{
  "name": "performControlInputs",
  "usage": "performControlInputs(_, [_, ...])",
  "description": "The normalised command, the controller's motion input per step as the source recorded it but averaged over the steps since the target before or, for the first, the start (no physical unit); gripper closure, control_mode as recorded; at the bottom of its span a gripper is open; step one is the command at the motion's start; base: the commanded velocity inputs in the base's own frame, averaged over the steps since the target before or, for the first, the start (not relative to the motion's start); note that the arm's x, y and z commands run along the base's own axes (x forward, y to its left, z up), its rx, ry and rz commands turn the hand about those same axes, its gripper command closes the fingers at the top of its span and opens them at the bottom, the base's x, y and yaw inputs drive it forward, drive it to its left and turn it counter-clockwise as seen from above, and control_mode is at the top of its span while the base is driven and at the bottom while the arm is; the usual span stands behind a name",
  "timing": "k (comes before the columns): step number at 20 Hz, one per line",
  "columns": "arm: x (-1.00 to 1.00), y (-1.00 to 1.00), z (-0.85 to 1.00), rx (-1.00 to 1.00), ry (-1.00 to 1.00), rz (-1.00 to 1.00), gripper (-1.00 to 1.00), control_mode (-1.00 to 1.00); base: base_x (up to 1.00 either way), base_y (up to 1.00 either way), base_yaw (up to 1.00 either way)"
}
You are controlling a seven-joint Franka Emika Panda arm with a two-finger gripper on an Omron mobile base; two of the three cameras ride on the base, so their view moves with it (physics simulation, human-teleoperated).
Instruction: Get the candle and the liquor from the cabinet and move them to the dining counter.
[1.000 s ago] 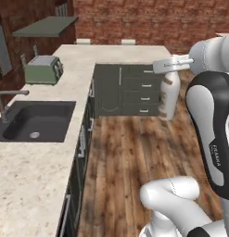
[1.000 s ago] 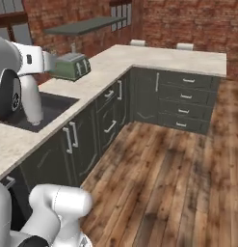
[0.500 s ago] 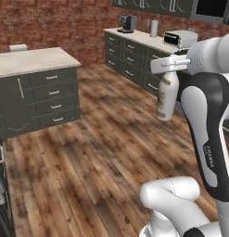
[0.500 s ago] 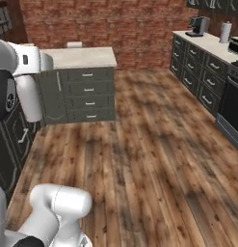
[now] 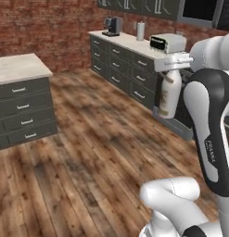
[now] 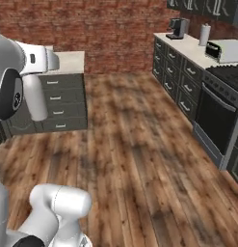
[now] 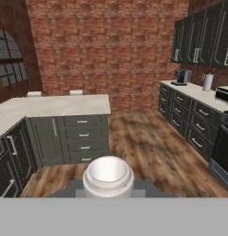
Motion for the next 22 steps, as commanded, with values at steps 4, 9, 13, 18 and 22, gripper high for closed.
performControlInputs(4, [0.0,0.0,0.0,0.0,0.0,0.0,1.0,1.0,1.0,-0.81,0.21])
performControlInputs(9, [0.0,0.0,0.0,0.0,0.0,0.0,1.0,1.0,1.0,-0.88,0.28])
performControlInputs(13, [0.0,0.0,0.0,0.0,0.0,0.0,1.0,1.0,1.0,-0.7,0.31])
performControlInputs(18, [0.0,0.0,0.0,0.0,0.0,0.0,1.0,1.0,1.0,-0.36,0.25])
performControlInputs(22, [0.0,0.0,0.0,0.0,0.0,0.0,1.0,1.0,1.0,-0.01,0.15])
